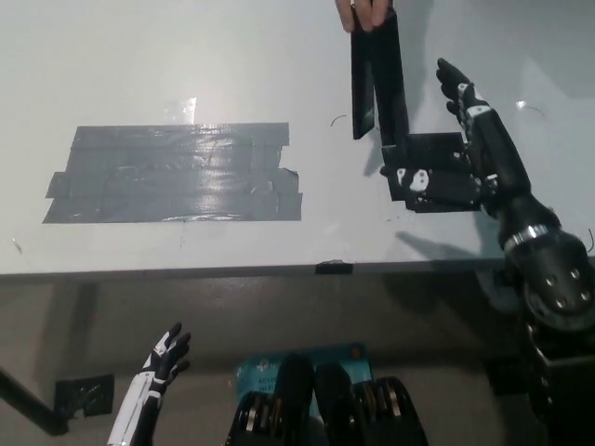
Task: A person hands a stapler to the robot and the robot grabs it with its right hand and places it on the desk infront of it
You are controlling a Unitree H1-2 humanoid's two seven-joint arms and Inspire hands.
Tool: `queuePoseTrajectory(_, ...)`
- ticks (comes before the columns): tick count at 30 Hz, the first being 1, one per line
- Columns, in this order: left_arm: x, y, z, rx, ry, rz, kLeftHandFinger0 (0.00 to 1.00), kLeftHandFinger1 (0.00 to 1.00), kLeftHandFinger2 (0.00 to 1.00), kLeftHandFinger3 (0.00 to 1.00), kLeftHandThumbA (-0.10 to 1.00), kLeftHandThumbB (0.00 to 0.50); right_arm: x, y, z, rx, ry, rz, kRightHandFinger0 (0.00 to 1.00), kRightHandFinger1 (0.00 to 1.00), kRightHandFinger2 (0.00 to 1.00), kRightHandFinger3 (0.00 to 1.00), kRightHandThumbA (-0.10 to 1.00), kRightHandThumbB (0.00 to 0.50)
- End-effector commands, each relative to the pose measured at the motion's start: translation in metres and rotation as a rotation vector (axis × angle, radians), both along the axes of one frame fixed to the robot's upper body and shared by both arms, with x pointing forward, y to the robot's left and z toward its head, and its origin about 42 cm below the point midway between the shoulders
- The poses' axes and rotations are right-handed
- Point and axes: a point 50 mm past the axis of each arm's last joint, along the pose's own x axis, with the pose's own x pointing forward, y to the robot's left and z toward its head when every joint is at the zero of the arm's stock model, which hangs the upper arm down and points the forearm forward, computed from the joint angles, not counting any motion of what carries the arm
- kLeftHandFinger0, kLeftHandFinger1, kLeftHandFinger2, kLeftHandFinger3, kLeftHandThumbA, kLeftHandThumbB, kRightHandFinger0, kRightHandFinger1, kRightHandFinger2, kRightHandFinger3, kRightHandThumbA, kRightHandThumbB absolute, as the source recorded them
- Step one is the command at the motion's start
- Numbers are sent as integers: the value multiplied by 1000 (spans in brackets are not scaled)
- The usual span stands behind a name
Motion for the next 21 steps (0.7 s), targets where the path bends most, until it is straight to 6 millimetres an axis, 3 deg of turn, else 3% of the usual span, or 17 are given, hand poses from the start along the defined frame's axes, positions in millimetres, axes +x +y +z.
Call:
queuePoseTrajectory(1,3,3,10,-1,-47,-9,975,1000,1000,1000,1000,474,33,6,17,50,12,-48,1000,1000,1000,1000,1000,309)
queuePoseTrajectory(2,3,3,10,-4,-45,-8,973,1000,1000,1000,1000,475,36,6,17,56,18,-49,1000,1000,1000,1000,1000,309)
queuePoseTrajectory(3,3,3,10,-1,-49,-8,962,1000,1000,1000,1000,470,42,7,16,58,28,-47,1000,1000,1000,1000,1000,356)
queuePoseTrajectory(6,3,3,10,-4,-58,-12,952,1000,1000,1000,1000,453,52,9,16,68,39,-48,1000,1000,1000,1000,1000,398)
queuePoseTrajectory(12,3,4,9,-7,-57,-10,971,1000,1000,1000,1000,467,64,17,30,63,44,-47,1000,1000,1000,1000,1000,405)
queuePoseTrajectory(21,5,0,10,-15,-65,-13,959,1000,1000,1000,1000,461,78,25,52,94,43,8,1000,1000,1000,1000,1000,372)
